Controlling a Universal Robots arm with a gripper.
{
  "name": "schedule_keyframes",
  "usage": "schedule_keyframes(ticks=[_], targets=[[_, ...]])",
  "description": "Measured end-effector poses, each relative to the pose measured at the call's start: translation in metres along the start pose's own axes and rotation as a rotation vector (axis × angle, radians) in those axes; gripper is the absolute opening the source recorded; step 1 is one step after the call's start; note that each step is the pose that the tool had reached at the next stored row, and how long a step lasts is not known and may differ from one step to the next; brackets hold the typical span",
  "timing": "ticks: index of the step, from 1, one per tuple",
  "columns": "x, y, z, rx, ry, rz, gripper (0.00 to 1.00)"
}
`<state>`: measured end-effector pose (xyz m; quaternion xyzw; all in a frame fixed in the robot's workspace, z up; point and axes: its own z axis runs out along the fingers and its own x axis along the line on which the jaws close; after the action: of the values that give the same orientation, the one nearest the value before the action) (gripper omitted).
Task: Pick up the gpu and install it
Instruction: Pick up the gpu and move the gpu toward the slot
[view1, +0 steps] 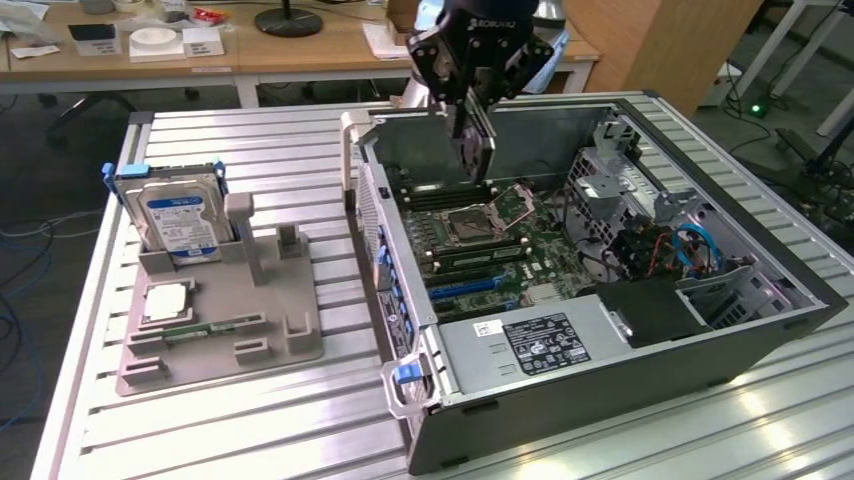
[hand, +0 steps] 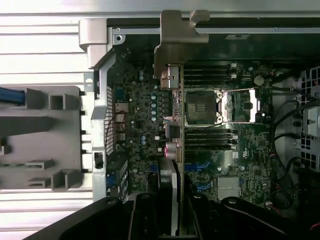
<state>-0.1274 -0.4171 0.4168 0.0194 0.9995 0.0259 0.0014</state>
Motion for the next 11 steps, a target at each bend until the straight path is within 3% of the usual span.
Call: schedule_keyframes(ticks=[11], targets=[[-0.031, 0.0011, 0.0016, 0.0000, 0.0000, 0.000, 0.28]])
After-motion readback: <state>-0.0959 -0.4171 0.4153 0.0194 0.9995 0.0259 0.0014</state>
